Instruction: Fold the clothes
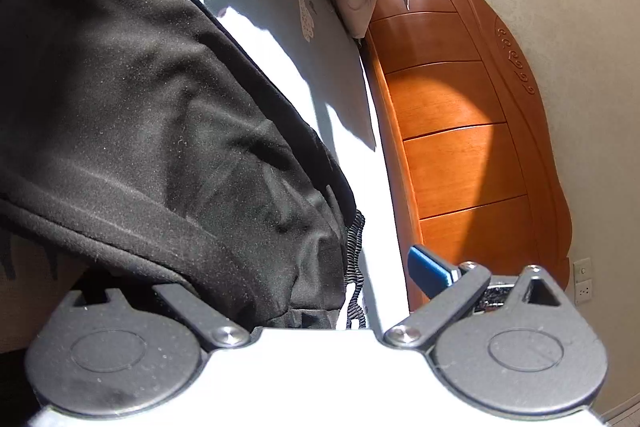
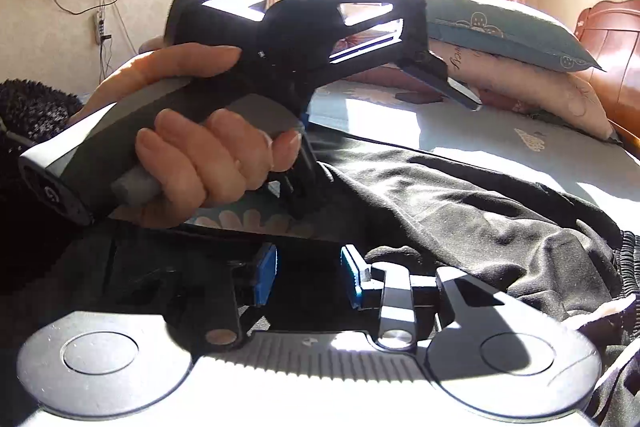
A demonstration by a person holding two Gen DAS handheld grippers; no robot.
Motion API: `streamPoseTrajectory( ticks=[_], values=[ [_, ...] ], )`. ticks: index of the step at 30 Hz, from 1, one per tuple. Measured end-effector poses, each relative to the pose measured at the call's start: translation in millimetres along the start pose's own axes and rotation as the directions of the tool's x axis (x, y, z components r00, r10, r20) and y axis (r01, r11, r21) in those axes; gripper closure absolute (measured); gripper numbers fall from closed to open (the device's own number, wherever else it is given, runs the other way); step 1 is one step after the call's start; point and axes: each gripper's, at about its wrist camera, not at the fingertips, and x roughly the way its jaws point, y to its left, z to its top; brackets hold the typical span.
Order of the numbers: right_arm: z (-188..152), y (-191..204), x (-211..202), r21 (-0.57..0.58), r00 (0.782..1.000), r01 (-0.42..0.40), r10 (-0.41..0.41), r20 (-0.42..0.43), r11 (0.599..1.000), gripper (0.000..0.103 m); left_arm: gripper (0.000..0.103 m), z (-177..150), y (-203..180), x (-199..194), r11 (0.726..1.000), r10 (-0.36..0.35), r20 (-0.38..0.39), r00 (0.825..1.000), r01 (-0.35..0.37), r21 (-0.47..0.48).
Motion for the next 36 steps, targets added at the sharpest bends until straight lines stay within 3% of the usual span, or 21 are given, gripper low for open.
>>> streamPoseTrajectory(
  ticks=[1,4,11,16,21,26,28,31,34,36],
  values=[
    [1,-3,10,0.012,0.999,0.016,-0.016,-0.034,1.000,0.073,0.005,-1,-1,-1,1.000,-0.004,-0.001,1.000,0.004,0.002],
    [0,-7,40,0.035,0.992,0.076,-0.072,-0.108,0.996,0.074,0.005,-3,-6,-2,1.000,-0.012,-0.007,1.000,0.013,0.018],
    [4,10,53,-0.005,0.995,0.044,-0.044,-0.087,0.999,0.072,0.005,-8,4,-11,1.000,0.007,0.008,1.000,-0.007,0.012],
    [-1,11,36,-0.019,0.995,-0.009,0.007,-0.098,1.000,0.069,0.005,-12,23,-44,1.000,0.009,0.081,0.997,-0.008,-0.023],
    [0,6,35,0.014,0.993,-0.020,0.022,-0.116,1.000,0.067,0.005,-20,38,-94,0.994,0.090,0.180,0.979,-0.077,-0.077],
    [3,7,31,0.022,0.994,-0.053,0.055,-0.096,0.998,0.067,0.005,-17,15,-114,0.998,0.068,0.236,0.969,-0.070,0.001],
    [3,10,32,0.008,0.993,-0.061,0.061,-0.100,0.998,0.067,0.005,-6,3,-102,0.999,0.024,0.230,0.973,-0.035,0.041],
    [1,13,34,-0.013,0.992,-0.051,0.050,-0.113,0.999,0.067,0.005,7,-4,-64,0.998,-0.007,0.153,0.988,-0.002,0.063],
    [0,14,35,-0.023,0.991,-0.047,0.044,-0.123,0.999,0.067,0.006,4,7,-27,0.993,0.089,0.050,0.995,-0.092,0.071],
    [0,14,33,-0.034,0.991,-0.046,0.041,-0.128,0.998,0.066,0.006,-4,22,-27,0.984,0.152,0.055,0.987,-0.156,0.088]
  ],
)
